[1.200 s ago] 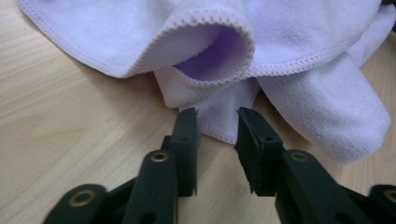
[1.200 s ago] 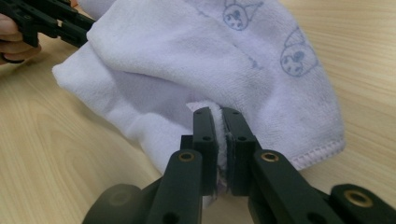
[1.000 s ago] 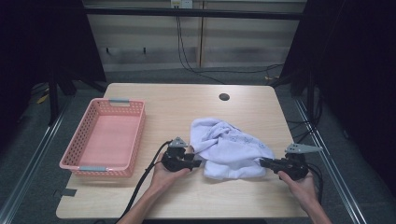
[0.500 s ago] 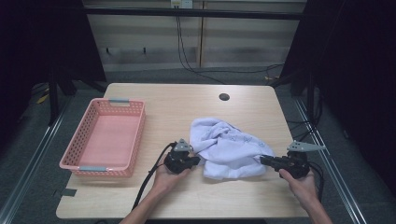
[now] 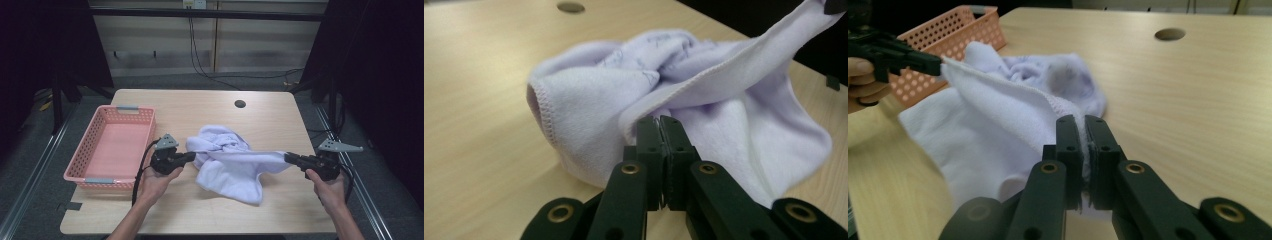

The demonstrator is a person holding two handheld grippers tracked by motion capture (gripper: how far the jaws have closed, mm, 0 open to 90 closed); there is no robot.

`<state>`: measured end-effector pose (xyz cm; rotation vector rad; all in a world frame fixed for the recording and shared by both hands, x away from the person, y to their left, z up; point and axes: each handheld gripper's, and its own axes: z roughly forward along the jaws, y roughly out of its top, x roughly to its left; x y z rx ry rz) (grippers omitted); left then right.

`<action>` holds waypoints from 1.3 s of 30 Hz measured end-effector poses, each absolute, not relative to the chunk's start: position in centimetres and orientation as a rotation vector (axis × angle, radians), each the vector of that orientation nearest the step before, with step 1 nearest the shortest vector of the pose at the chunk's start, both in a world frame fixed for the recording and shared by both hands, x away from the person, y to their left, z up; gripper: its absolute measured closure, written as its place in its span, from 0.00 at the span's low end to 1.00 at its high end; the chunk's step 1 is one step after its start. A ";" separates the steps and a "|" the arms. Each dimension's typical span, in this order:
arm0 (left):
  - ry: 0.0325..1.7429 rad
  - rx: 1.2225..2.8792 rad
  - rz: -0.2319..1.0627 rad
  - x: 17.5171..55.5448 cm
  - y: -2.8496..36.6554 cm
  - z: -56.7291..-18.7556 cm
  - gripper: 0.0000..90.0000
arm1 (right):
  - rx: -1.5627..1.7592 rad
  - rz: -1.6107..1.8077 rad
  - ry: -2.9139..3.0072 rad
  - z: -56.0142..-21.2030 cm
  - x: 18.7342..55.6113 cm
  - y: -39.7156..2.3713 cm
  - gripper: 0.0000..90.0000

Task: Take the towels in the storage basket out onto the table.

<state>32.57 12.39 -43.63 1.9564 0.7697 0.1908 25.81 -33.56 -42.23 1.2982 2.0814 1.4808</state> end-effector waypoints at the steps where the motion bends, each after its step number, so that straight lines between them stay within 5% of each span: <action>1: 0.765 1.953 0.203 32.6 12.5 -43.1 0.98 | 1.302 1.484 2.057 -41.9 26.0 -33.8 0.96; 19: 0.707 1.697 0.366 35.3 15.9 -31.1 0.99 | 1.178 1.498 1.886 -30.8 32.8 -33.7 0.96; 25: 0.636 1.648 0.397 33.3 17.5 -28.1 0.98 | 1.070 1.582 1.837 -27.1 31.8 -32.7 0.96; 30: 0.622 1.684 0.336 31.0 18.1 -30.7 0.98 | 1.047 1.604 1.888 -29.2 28.9 -32.7 0.96; 39: 0.606 1.817 0.143 24.0 17.9 -39.2 0.98 | 1.135 1.555 2.072 -38.6 18.1 -34.0 0.96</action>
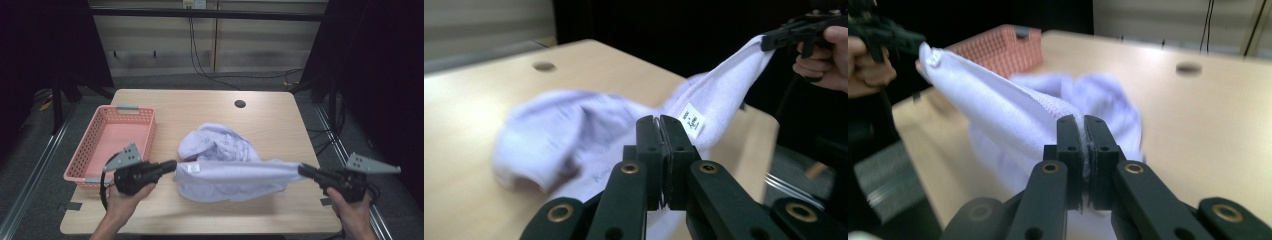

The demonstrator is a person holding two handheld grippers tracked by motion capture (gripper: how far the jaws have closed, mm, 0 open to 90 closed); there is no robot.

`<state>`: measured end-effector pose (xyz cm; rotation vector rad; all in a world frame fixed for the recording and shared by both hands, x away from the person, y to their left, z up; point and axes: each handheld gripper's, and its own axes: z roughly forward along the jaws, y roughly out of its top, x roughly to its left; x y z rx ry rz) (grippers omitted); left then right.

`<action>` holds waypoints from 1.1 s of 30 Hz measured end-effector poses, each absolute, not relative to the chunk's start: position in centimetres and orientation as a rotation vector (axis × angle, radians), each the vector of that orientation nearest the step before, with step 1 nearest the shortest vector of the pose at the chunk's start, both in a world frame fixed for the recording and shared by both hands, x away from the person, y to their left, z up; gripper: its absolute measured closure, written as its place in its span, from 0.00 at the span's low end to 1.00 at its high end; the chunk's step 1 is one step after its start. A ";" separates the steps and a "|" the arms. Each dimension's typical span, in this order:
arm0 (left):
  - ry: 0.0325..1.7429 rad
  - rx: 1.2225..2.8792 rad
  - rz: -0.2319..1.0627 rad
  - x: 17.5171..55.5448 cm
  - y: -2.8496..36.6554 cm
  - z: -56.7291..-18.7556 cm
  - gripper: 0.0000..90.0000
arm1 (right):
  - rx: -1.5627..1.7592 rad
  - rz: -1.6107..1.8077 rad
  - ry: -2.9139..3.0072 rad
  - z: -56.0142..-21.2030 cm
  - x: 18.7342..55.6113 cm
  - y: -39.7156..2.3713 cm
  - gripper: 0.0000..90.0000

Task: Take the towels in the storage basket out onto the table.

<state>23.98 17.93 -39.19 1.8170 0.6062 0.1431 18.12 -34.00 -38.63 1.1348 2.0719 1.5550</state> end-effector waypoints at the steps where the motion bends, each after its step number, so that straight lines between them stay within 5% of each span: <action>1: 0.606 1.817 0.143 24.0 17.9 -39.2 0.98 | 1.145 1.554 2.087 -39.3 17.1 -34.1 0.96; 10: 0.466 1.846 -0.028 15.9 19.0 -41.3 0.97 | 1.203 1.510 2.188 -41.4 8.5 -34.1 0.90; 12: 0.455 1.821 -0.059 15.2 19.5 -41.5 0.89 | 1.175 1.510 2.183 -40.9 7.2 -34.0 0.77; 15: 0.477 1.831 -0.049 15.4 19.6 -41.8 0.76 | 1.186 1.466 2.193 -40.8 7.3 -33.9 0.72; 24: 0.630 1.902 -0.038 21.0 18.5 -43.7 0.73 | 1.237 1.395 2.223 -43.6 13.7 -33.3 0.59; 33: 0.754 2.032 0.041 28.8 13.7 -47.0 0.77 | 1.221 1.264 2.333 -45.6 23.8 -30.3 0.65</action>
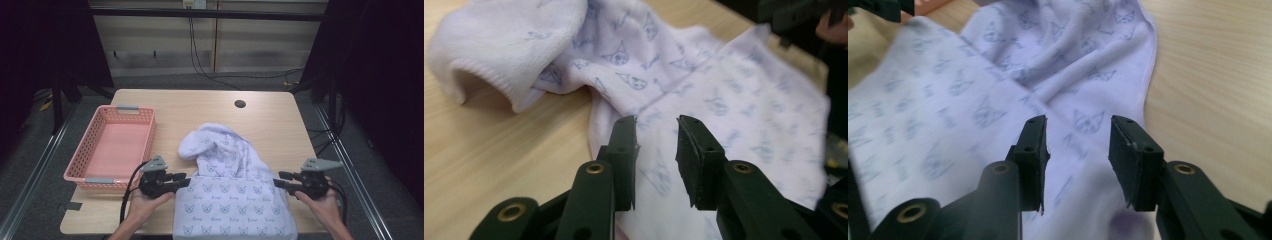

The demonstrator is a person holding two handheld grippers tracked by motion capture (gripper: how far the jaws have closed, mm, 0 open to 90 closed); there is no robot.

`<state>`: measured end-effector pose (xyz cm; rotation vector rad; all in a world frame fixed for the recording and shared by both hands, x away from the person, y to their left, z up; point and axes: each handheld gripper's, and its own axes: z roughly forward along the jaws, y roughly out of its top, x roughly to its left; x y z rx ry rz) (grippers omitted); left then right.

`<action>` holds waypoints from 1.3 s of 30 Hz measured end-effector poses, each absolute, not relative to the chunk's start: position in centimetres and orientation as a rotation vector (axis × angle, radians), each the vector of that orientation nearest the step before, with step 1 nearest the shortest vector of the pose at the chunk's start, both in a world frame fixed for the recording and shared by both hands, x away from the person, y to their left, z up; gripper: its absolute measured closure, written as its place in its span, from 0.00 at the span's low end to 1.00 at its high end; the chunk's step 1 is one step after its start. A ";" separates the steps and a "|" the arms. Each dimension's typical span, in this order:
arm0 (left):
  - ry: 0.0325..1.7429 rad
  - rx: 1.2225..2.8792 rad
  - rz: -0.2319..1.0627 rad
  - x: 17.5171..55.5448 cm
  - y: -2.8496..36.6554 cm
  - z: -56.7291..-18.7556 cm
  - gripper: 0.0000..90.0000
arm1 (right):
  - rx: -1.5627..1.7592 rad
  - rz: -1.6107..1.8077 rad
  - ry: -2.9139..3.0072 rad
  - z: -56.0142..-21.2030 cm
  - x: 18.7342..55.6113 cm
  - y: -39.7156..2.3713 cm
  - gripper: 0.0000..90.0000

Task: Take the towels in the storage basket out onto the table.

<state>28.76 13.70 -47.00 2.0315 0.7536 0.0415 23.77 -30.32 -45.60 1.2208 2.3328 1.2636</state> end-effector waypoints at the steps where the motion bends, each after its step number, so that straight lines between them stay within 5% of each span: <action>1: 0.790 2.016 0.055 29.7 12.8 -47.5 0.78 | 1.254 1.239 2.343 -46.2 26.1 -29.6 0.64; 7: 0.761 2.142 0.045 30.1 10.3 -49.6 0.69 | 1.284 1.089 2.361 -48.5 31.1 -27.6 0.55; 9: 0.686 2.211 0.061 29.4 10.0 -50.0 0.82 | 1.291 1.089 2.378 -49.2 31.7 -27.3 0.55; 11: 0.682 2.211 0.061 29.1 10.1 -49.9 0.85 | 1.280 1.084 2.392 -49.5 31.7 -27.1 0.55; 14: 0.668 2.216 -0.004 28.4 10.7 -49.8 0.93 | 1.244 1.010 2.409 -50.0 31.1 -26.7 0.65; 15: 0.666 2.223 -0.018 28.1 10.8 -49.7 0.93 | 1.240 0.998 2.403 -49.8 30.5 -26.7 0.87; 19: 0.677 2.216 -0.076 26.6 12.0 -49.6 0.89 | 1.246 0.979 2.386 -49.3 29.3 -27.4 0.96; 27: 0.612 2.249 -0.117 24.4 12.2 -49.5 0.72 | 1.328 1.023 2.357 -48.1 21.9 -32.1 0.96; 31: 0.569 2.269 -0.185 23.6 12.0 -49.5 0.72 | 1.368 1.045 2.360 -48.1 18.0 -33.4 0.96; 36: 0.528 2.293 -0.276 22.3 12.8 -49.5 0.86 | 1.337 1.124 2.357 -47.6 15.9 -33.8 0.91; 37: 0.524 2.279 -0.302 21.9 13.2 -49.4 0.87 | 1.333 1.161 2.344 -47.2 16.0 -33.5 0.80; 39: 0.526 2.236 -0.300 22.0 13.5 -49.0 0.87 | 1.313 1.181 2.334 -47.3 16.4 -33.0 0.73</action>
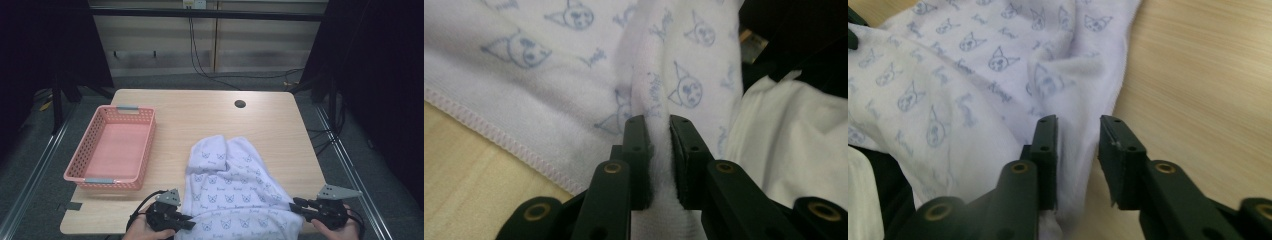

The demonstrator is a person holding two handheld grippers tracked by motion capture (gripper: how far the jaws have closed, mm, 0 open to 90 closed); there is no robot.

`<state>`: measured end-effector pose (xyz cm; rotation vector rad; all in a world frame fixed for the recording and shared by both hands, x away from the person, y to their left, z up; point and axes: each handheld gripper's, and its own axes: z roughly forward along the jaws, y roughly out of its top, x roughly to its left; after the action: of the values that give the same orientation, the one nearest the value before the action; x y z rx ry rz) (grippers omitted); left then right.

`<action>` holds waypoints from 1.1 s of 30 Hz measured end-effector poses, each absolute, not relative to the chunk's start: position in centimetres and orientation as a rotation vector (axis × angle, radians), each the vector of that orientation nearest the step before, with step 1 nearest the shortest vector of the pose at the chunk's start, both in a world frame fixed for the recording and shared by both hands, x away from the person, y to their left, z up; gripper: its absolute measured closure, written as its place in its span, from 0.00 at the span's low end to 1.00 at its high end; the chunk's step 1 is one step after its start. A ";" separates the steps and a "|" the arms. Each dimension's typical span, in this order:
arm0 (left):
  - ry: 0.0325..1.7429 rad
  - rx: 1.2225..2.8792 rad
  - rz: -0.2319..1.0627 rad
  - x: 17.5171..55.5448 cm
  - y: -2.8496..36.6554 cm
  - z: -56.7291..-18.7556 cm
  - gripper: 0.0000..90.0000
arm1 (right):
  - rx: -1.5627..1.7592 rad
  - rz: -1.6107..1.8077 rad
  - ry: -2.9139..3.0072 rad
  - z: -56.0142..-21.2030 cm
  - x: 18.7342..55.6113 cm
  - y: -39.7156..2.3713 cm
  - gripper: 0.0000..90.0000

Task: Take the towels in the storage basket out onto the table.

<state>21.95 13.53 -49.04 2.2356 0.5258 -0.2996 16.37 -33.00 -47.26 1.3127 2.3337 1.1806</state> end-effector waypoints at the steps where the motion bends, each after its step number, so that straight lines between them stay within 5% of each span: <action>1: 0.526 2.236 -0.300 22.0 13.5 -49.0 0.86 | 1.313 1.181 2.334 -47.3 16.4 -33.0 0.73; 10: 0.631 2.107 -0.085 27.8 11.7 -47.5 0.80 | 1.271 1.182 2.319 -47.5 23.4 -30.4 0.65; 16: 0.686 2.179 0.002 30.3 10.6 -49.1 0.82 | 1.261 1.147 2.335 -48.3 28.4 -28.6 0.62; 25: 0.707 2.199 -0.030 29.6 11.5 -50.0 0.78 | 1.305 1.071 2.323 -50.0 32.5 -27.1 0.61; 26: 0.703 2.199 -0.044 29.5 11.7 -50.0 0.78 | 1.311 1.063 2.326 -50.1 32.6 -26.9 0.64; 28: 0.697 2.204 -0.048 28.8 11.9 -49.9 0.76 | 1.264 1.063 2.362 -50.3 32.5 -26.4 0.90; 33: 0.683 2.221 -0.048 27.6 12.4 -49.8 0.73 | 1.278 1.112 2.306 -48.6 31.0 -27.9 0.96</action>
<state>27.60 12.43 -49.76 2.2210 0.6830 -0.0475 30.98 -27.92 -48.59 1.2785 2.3061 1.1119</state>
